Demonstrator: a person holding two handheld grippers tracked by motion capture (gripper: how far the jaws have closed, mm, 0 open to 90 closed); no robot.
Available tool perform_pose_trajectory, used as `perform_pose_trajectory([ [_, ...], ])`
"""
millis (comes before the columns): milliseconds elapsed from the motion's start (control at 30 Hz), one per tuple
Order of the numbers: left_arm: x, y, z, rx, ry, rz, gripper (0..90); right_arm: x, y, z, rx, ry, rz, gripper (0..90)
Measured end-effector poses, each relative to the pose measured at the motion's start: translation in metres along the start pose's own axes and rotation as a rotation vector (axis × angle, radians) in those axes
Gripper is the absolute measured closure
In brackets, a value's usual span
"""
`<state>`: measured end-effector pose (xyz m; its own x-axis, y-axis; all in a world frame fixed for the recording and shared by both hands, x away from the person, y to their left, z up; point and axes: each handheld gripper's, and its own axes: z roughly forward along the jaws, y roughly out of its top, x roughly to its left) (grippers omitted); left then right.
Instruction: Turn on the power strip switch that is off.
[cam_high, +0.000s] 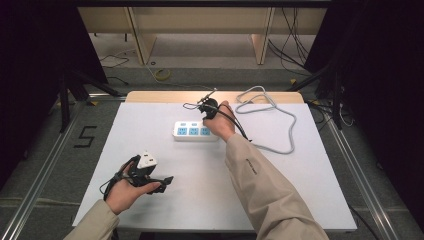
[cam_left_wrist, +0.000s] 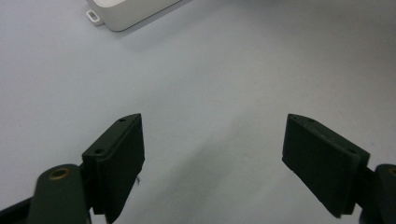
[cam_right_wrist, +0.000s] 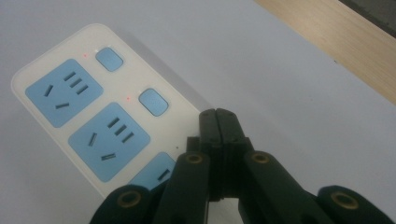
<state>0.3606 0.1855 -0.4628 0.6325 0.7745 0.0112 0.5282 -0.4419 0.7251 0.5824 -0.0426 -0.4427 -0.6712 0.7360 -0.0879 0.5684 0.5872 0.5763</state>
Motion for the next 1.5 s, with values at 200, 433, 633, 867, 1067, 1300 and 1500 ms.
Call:
perform_pose_trajectory([
  [200, -0.0001, 0.0, 0.0001, 0.001, 0.001, 0.001, 20.8, 0.0017, 0.0002, 0.0016, 0.001, 0.009, 0.001, 90.0],
  [433, -0.0002, 0.0, 0.0002, 0.0, 0.0, 0.001, 20.8, 0.0016, 0.002, 0.0014, 0.02, 0.006, -0.008, 90.0],
  [633, -0.0006, 0.0001, 0.0001, 0.002, 0.004, 0.003, 20.8, 0.0037, 0.0026, 0.002, 0.031, -0.001, -0.021, 90.0],
  [867, -0.0009, 0.0002, 0.0, 0.003, 0.004, 0.005, 20.8, 0.0034, 0.0017, 0.0026, 0.027, 0.002, -0.008, 90.0],
  [1067, -0.0015, 0.0002, 0.0003, 0.004, 0.002, 0.005, 20.8, 0.0038, 0.0008, 0.0033, 0.024, -0.004, -0.006, 90.0],
  [1300, -0.0019, 0.0006, 0.0006, 0.006, 0.001, 0.006, 20.8, 0.0046, 0.0005, 0.0035, 0.027, -0.008, -0.005, 90.0],
  [1500, -0.0022, 0.0008, 0.0007, 0.006, 0.0, 0.01, 20.8, 0.0052, 0.0002, 0.0041, 0.026, -0.012, 0.0, 90.0],
])
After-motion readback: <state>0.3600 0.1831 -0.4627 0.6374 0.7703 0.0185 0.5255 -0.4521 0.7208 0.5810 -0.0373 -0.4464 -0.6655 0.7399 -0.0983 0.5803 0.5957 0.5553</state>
